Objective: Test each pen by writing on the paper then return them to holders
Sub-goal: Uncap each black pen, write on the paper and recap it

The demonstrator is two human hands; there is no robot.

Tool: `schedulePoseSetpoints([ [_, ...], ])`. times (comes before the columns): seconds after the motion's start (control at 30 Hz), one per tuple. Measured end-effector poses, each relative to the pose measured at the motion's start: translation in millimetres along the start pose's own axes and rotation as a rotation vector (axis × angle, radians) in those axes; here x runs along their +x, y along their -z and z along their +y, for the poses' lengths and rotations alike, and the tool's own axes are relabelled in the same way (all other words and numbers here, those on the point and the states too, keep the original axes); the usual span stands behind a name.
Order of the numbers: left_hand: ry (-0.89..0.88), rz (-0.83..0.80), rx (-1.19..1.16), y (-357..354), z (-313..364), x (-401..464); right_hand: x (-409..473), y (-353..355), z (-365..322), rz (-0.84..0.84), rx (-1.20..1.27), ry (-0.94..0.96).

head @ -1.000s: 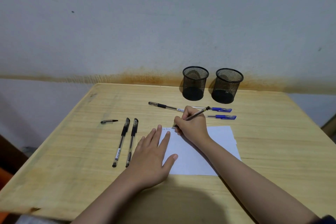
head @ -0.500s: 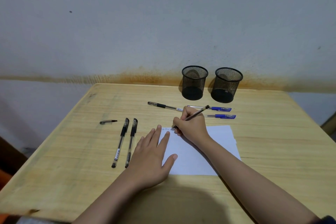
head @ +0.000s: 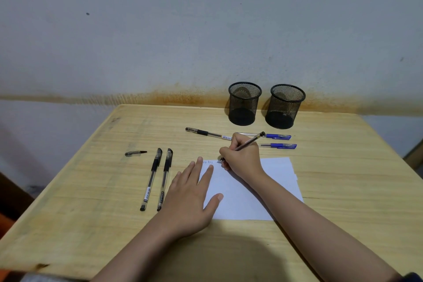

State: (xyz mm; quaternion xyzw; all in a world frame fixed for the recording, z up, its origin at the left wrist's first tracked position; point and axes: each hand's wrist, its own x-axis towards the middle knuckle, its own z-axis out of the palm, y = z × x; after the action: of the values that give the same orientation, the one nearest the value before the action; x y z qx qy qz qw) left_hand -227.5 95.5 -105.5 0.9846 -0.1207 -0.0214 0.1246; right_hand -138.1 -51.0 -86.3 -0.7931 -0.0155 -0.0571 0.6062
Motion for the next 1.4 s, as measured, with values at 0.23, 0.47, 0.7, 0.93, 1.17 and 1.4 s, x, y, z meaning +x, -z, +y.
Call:
schedulePoseSetpoints([
  [0.23, 0.000, -0.005, -0.004, 0.8, 0.1, -0.6, 0.3, 1.0, 1.9, 0.022, 0.005, -0.014],
  [0.47, -0.002, -0.002, -0.024, 0.6, 0.8, -1.5, 2.0, 1.0, 3.3, 0.025, 0.035, -0.038],
  [0.7, -0.015, 0.112, -0.190, 25.2, -0.1, 0.5, 7.4, 1.9, 8.1, 0.039, 0.411, -0.117],
  [0.93, 0.285, 0.519, -0.336, 62.0, -76.1, 10.4, 4.5, 4.4, 0.9, -0.125, 0.524, -0.105],
  [1.17, 0.410, 0.497, -0.362, 55.8, -122.8, 9.7, -14.5, 13.1, -24.0, -0.196, 0.345, 0.082],
  [1.4, 0.386, 0.574, -0.667, 64.7, -106.2, 12.5, -32.1, 29.1, -40.3, -0.278, 0.292, 0.176],
])
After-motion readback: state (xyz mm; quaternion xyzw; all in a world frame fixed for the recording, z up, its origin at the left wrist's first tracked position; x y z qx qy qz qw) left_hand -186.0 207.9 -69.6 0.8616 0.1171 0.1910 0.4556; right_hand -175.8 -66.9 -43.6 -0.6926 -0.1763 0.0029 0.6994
